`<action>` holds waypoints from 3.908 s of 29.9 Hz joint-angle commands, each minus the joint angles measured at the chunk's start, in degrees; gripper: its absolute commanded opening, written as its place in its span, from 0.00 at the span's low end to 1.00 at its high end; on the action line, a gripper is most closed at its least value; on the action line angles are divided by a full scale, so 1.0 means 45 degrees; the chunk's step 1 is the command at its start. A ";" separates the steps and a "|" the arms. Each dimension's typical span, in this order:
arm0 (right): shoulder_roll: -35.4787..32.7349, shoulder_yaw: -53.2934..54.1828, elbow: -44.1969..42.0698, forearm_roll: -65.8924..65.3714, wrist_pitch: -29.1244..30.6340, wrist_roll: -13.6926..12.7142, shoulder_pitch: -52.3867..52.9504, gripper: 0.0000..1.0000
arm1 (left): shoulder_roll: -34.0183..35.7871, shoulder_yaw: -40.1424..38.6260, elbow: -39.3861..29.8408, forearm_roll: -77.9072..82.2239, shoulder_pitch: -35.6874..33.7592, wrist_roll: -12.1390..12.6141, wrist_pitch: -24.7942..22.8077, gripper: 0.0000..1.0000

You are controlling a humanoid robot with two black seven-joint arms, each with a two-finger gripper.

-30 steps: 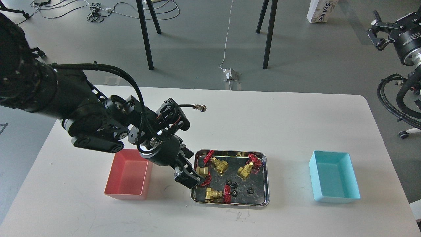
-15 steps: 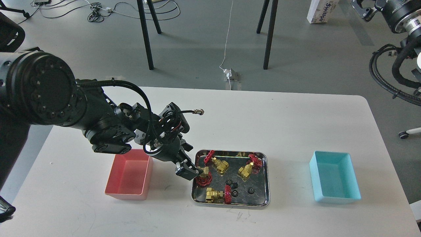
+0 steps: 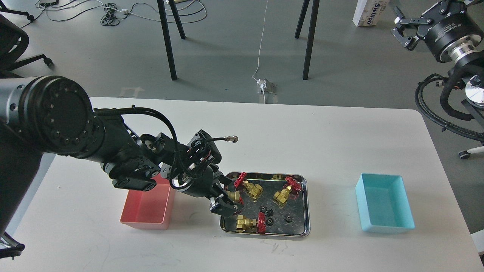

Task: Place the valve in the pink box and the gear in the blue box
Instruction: 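Lower the left gripper onto a red-handled brass valve and close, then lift the valve with the left gripper and carry it over the pink box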

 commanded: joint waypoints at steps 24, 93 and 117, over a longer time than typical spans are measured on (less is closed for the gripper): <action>-0.0068 0.0110 0.0153 0.0018 0.0023 0.0078 -0.0469 0.99 | 0.0000 -0.0023 0.1016 0.0014 0.1282 0.0000 0.0060 0.55; -0.0146 0.0168 0.0095 0.0018 0.0003 0.0098 -0.0840 0.99 | 0.0879 -0.0726 0.0099 0.0170 0.0365 0.0000 0.0216 0.26; 0.0108 -0.0222 0.0778 -0.0001 -0.3395 -0.0039 0.1153 0.99 | 0.7300 -0.0609 -0.4803 0.1983 -0.2858 0.0000 0.1076 0.26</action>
